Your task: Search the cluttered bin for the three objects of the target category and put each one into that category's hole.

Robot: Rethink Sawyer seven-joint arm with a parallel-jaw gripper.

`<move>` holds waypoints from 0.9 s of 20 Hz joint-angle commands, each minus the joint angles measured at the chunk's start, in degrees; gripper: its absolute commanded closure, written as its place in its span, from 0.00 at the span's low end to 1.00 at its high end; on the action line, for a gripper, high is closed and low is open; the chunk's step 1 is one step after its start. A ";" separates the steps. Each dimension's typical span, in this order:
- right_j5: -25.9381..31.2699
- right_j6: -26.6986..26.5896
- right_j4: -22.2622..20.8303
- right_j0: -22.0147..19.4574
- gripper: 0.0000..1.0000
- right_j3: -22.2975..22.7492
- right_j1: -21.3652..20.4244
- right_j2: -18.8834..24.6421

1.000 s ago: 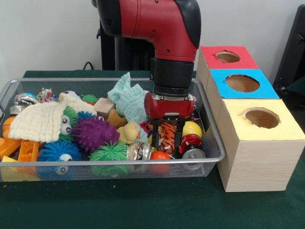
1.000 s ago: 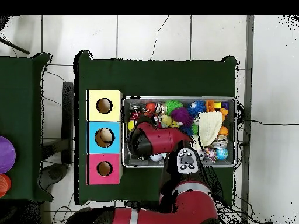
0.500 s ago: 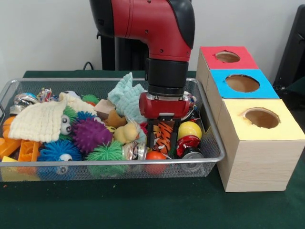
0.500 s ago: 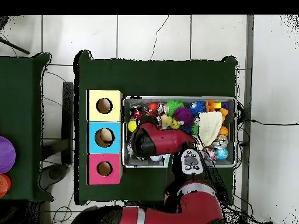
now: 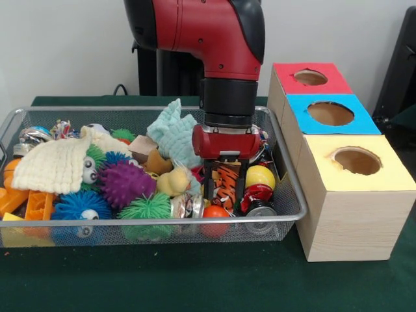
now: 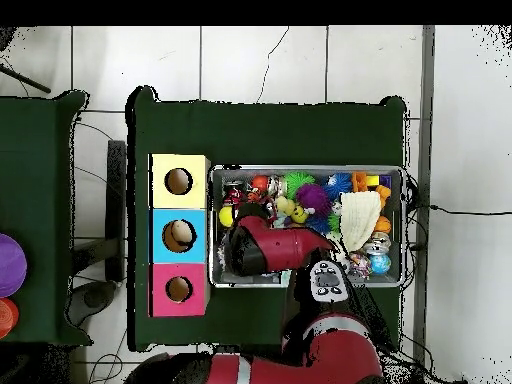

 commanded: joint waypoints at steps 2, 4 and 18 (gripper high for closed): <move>-2.70 10.04 -2.28 -3.66 0.00 6.28 2.84 3.35; -3.26 10.04 -1.64 -2.69 0.00 6.06 3.47 2.31; -7.53 10.89 -1.52 -4.07 1.00 6.32 3.85 4.79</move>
